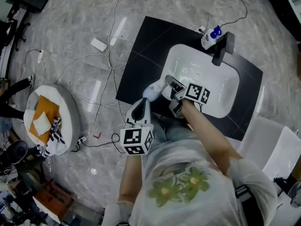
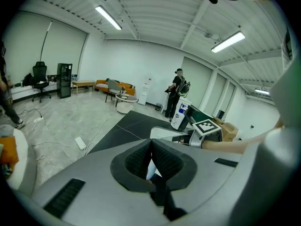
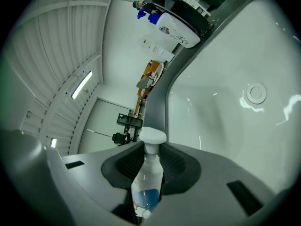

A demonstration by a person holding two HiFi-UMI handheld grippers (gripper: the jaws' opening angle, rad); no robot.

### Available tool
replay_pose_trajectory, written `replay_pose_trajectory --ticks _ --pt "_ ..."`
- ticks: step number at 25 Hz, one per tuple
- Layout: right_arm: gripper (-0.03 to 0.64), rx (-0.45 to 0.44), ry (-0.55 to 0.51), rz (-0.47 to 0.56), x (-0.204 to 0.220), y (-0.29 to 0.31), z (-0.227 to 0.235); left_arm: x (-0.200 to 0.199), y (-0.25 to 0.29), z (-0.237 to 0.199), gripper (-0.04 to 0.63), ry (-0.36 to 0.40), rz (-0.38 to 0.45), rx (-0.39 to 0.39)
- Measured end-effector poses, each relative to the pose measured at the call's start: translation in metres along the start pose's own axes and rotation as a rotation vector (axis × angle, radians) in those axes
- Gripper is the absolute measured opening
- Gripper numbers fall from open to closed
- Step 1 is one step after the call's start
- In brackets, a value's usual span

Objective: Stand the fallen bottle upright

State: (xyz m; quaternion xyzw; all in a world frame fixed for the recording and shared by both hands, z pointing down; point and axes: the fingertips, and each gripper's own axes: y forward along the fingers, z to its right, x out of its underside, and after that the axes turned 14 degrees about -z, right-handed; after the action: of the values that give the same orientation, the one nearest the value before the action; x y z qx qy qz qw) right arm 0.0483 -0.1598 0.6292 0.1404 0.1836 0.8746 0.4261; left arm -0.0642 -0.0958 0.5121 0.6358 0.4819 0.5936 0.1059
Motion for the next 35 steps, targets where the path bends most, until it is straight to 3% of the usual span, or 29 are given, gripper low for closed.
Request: replay_pose_trajectory --ticks 21,35 --pt "0.120 0.028 -0.201 -0.007 0.013 -0.009 -0.039 0.002 -0.022 -0.006 0.018 0.001 0.015 -0.006" --pt "0.120 0.022 -0.275 -0.017 0.019 -0.014 -0.055 0.005 -0.026 -0.004 0.018 0.001 0.020 -0.010"
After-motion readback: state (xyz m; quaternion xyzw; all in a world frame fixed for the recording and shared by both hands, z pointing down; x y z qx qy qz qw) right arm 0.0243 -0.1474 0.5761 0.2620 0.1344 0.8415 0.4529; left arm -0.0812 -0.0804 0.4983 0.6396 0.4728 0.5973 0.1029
